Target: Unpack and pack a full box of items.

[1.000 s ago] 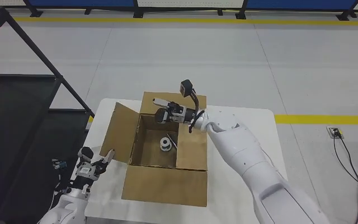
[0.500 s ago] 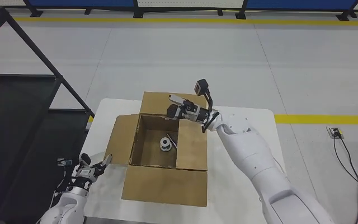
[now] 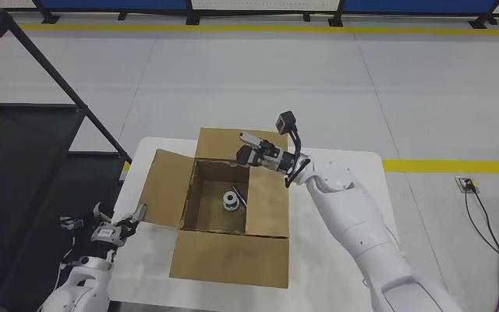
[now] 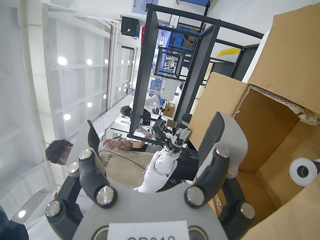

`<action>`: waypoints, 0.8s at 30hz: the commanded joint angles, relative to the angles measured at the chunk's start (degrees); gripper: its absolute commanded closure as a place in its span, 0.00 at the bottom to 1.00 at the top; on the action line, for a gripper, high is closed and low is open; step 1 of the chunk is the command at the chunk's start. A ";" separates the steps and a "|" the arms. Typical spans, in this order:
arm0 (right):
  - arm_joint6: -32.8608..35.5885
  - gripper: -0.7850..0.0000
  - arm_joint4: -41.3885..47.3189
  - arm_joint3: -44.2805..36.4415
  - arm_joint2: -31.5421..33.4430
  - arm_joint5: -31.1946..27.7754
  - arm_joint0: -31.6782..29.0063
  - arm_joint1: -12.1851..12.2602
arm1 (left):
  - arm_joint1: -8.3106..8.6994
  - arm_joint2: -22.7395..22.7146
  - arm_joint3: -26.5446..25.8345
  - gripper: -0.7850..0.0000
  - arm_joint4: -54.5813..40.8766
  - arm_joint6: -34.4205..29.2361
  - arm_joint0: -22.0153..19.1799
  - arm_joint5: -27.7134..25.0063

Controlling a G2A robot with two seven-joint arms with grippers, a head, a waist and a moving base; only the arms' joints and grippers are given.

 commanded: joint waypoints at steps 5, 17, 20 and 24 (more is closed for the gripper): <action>-2.93 0.00 -3.62 -5.47 1.09 0.40 -2.98 1.09 | -0.06 -2.04 -10.47 0.00 0.01 2.73 2.09 0.27; -5.03 0.00 -8.18 -21.08 10.02 -1.56 -14.25 5.18 | -0.26 9.34 -18.49 0.00 4.30 -7.23 -1.90 -3.77; -5.78 0.00 -9.07 -26.00 13.54 -1.68 -18.66 6.40 | -0.58 14.96 -15.56 0.00 4.19 -11.48 -5.65 -4.53; -7.26 0.00 -10.29 -32.22 18.29 -1.32 -24.91 7.86 | -1.18 21.01 -10.18 0.00 1.66 -18.19 -11.33 -4.26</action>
